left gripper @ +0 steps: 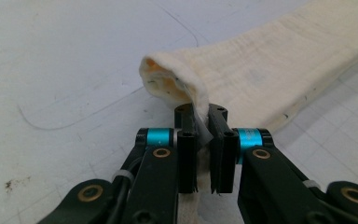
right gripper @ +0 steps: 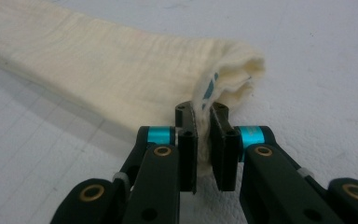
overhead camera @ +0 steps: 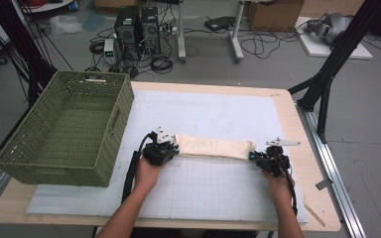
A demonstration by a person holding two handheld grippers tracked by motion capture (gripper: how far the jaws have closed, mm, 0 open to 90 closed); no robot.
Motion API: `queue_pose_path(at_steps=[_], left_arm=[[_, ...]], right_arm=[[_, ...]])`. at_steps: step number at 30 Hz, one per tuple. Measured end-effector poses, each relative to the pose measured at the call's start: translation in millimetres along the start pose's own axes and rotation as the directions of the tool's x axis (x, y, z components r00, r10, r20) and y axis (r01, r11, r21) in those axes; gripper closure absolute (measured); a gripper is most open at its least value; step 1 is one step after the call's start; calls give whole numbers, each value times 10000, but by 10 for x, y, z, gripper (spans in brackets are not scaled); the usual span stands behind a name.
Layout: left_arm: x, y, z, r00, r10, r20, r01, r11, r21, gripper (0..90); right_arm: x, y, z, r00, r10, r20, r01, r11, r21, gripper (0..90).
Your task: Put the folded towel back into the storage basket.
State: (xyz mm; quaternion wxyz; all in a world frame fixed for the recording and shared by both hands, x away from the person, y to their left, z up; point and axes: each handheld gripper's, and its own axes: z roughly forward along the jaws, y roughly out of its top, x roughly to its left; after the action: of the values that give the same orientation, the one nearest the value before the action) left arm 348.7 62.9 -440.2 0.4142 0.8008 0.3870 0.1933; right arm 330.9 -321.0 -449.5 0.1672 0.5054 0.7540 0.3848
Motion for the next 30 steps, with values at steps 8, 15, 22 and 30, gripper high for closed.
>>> queue_pose_path(at_steps=[8, 15, 22, 30], left_arm=[[9, 15, -50, 9999, -45, 92, 47, 9997, -245, 829], [-29, 37, -149, 9995, 77, 304, -63, 9990, -444, 830], [-55, 19, -308, 9983, 39, 586, 16, 9956, -937, 829], [-56, -6, -496, 9968, -29, 794, 148, 9887, -1493, 829]], right_arm=[[40, -3, -30, 9989, -354, 307, 355, 9994, -31, 832], [20, -68, -124, 9989, -454, 138, 459, 9982, -395, 833], [37, -122, -234, 9967, -796, -181, 782, 9945, -690, 832], [90, -84, -377, 9869, -1537, -482, 1464, 9808, -1288, 832]])
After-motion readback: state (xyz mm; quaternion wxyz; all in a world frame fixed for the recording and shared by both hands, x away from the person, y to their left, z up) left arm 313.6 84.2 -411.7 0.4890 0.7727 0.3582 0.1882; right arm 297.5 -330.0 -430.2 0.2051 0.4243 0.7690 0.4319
